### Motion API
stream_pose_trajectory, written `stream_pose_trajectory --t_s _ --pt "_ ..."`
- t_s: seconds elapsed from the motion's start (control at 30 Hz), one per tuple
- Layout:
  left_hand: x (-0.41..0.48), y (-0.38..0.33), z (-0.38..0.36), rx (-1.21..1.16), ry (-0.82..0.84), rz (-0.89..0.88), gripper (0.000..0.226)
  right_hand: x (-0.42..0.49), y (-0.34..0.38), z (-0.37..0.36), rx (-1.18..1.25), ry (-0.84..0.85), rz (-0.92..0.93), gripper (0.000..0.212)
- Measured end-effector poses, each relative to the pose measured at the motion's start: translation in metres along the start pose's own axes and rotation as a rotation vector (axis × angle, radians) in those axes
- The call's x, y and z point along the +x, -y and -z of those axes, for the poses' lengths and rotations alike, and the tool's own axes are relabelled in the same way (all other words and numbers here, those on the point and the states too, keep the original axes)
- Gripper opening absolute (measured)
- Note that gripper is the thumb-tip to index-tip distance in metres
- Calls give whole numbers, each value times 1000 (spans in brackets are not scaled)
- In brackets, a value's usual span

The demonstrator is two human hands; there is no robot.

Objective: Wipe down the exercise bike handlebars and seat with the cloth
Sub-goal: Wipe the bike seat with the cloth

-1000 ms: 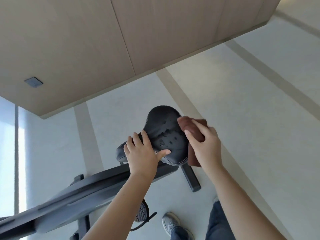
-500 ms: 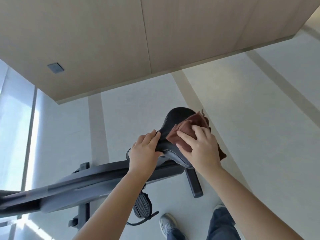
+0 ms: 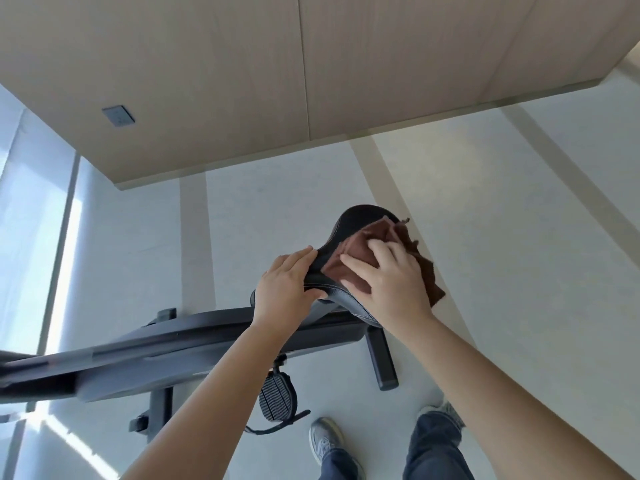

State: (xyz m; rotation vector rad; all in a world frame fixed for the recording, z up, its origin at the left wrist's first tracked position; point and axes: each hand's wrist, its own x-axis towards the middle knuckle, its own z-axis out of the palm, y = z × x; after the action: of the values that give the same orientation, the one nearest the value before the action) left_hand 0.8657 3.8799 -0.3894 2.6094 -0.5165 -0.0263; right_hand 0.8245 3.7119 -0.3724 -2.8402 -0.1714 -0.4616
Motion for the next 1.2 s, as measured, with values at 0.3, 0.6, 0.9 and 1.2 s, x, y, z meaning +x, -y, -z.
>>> stream_pose_trajectory --t_s 0.3,0.6,0.9,1.2 --pt "-11 32 20 -71 25 19 50 -14 -39 8 36 107 365 39" --pt "-13 41 25 -170 62 36 49 16 -7 4 56 241 534 43" --pt "-15 35 21 -189 32 81 50 2 -8 -2 -25 61 258 42" --pt "-11 23 24 -159 70 102 52 -54 -16 -3 -45 -46 203 36"
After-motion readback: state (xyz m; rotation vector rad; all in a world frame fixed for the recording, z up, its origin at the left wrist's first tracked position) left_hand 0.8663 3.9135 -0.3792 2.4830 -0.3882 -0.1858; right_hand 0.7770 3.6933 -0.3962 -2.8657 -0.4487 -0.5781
